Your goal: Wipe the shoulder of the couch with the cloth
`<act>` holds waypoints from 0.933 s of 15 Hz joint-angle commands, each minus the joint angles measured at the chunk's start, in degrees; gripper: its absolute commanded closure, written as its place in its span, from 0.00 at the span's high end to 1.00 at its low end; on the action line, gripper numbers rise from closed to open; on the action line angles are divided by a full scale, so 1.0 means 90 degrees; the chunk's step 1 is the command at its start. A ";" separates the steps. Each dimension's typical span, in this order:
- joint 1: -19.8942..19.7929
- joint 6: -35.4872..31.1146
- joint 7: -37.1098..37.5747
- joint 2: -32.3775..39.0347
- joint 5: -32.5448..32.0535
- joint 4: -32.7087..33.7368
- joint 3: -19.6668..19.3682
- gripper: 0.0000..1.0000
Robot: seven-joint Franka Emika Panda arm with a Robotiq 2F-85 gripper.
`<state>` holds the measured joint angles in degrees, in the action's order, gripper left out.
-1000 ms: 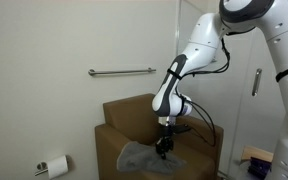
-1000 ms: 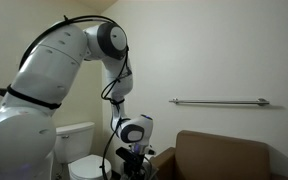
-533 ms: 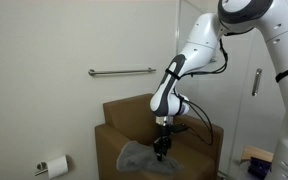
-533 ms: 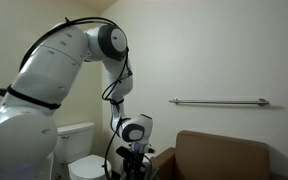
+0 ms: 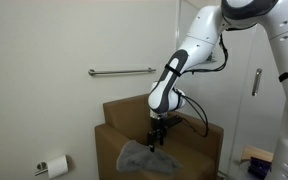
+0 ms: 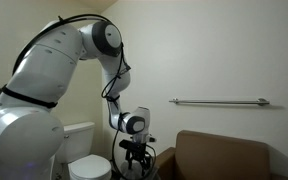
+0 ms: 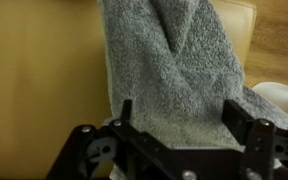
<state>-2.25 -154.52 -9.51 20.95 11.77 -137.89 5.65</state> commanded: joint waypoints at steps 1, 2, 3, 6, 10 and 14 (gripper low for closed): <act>0.0175 0.0281 0.0411 -0.0625 -0.0435 -0.0030 -0.0219 1.00; 0.0124 0.0311 0.0337 -0.0754 -0.0357 -0.0017 -0.0158 1.00; 0.0001 0.0363 0.0081 -0.0904 -0.0089 -0.0023 -0.0012 1.00; -0.0006 0.0932 -0.0162 -0.1325 0.0200 0.0005 0.0108 1.00; 0.0142 0.2501 -0.0117 -0.1995 0.0104 0.0185 -0.0004 1.00; 0.0258 0.3133 0.0072 -0.2046 0.0010 0.0410 -0.0108 1.00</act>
<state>-1.11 -126.29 -8.85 2.48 11.82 -134.26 5.85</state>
